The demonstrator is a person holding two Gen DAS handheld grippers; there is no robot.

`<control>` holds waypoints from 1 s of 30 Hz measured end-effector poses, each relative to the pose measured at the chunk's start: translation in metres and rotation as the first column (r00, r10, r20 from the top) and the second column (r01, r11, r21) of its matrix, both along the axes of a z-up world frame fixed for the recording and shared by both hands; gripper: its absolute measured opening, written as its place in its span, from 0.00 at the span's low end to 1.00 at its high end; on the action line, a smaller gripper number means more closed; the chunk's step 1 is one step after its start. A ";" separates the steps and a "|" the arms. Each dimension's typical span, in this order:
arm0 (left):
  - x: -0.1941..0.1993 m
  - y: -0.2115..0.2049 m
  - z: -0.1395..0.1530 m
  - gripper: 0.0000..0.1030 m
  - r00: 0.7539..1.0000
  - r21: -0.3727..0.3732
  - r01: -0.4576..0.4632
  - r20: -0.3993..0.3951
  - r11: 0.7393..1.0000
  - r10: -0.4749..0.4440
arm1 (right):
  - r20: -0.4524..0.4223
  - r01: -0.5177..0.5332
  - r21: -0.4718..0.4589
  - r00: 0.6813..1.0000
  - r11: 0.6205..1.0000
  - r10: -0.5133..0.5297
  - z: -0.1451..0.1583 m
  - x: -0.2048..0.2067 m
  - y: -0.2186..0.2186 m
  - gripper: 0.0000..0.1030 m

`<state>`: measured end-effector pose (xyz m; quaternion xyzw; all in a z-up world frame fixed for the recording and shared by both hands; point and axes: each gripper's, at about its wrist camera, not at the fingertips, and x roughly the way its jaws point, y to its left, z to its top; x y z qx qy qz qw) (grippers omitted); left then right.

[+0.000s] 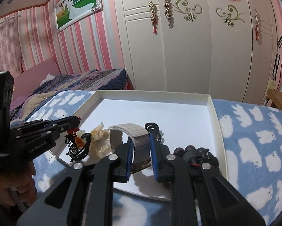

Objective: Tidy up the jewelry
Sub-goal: 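Carry the red charm and white watch over the tray with both tools, then open both tools to drop the charm and watch into the tray, withdraw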

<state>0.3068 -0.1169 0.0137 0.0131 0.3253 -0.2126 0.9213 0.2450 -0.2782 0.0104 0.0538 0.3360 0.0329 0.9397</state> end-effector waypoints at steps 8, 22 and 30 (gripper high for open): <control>0.007 -0.002 -0.008 0.03 1.000 0.020 -0.013 -0.019 1.000 0.014 | -0.024 -0.010 0.001 1.000 1.000 0.010 -0.008 0.005 0.001 0.17; 0.011 -0.014 -0.023 0.04 0.999 0.058 0.010 -0.046 0.998 -0.007 | -0.076 0.017 -0.015 0.997 1.000 -0.018 -0.028 0.013 -0.005 0.17; 0.011 -0.012 -0.025 0.05 0.999 0.052 0.004 -0.052 0.999 -0.001 | -0.079 0.014 -0.028 0.997 1.000 -0.016 -0.030 0.013 -0.004 0.18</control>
